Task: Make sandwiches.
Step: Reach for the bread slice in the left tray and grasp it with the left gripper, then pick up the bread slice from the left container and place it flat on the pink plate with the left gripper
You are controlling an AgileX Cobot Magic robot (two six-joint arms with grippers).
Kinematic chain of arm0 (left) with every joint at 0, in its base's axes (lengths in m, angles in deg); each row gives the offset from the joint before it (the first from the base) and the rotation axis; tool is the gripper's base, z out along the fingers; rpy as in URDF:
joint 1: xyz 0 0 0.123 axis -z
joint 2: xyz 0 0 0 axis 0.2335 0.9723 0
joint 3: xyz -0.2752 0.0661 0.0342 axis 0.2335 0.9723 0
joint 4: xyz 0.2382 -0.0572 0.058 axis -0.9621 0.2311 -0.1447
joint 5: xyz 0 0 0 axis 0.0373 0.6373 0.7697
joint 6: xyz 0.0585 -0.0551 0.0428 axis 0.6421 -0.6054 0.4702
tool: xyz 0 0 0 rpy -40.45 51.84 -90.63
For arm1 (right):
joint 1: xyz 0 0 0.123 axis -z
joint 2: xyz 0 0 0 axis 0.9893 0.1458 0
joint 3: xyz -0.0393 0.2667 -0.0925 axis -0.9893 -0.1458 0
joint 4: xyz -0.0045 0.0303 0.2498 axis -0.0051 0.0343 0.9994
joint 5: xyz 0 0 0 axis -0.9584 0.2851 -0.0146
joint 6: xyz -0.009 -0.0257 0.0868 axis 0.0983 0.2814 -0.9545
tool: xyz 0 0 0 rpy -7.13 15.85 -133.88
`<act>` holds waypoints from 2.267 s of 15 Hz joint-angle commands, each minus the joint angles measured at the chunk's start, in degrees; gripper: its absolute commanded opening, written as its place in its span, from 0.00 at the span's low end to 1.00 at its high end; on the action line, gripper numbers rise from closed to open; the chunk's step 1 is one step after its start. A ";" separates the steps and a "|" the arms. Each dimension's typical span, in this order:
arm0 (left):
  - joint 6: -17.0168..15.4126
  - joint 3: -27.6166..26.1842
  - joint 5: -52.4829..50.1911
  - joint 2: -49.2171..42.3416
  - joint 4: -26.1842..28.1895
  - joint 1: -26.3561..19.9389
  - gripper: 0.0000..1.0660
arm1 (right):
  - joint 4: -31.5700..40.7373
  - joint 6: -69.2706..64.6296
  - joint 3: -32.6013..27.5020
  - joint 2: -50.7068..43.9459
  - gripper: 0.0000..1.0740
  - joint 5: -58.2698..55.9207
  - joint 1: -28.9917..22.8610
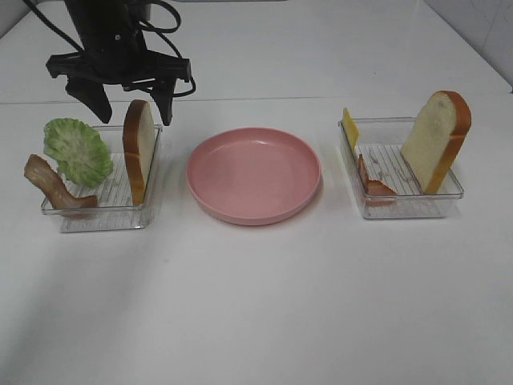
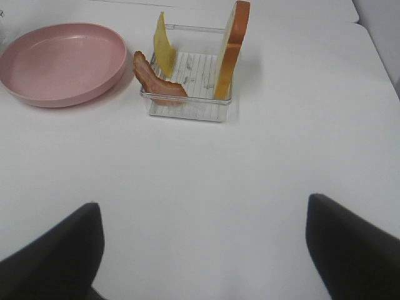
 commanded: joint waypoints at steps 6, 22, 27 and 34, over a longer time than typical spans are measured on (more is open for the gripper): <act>-0.46 -0.29 -2.29 2.29 -1.43 0.17 0.65 | 0.06 0.06 -0.11 -0.80 0.77 0.34 0.46; -0.17 -12.55 5.21 1.78 1.03 0.17 0.00 | 0.06 0.06 -0.11 -0.80 0.77 0.34 0.46; 11.23 -16.79 2.18 1.95 20.51 -1.32 0.00 | 0.00 0.06 -0.11 -0.80 0.77 0.34 0.46; 22.98 -16.79 -0.23 15.87 49.90 -4.64 0.00 | 0.06 0.06 -0.11 -0.80 0.77 0.34 0.46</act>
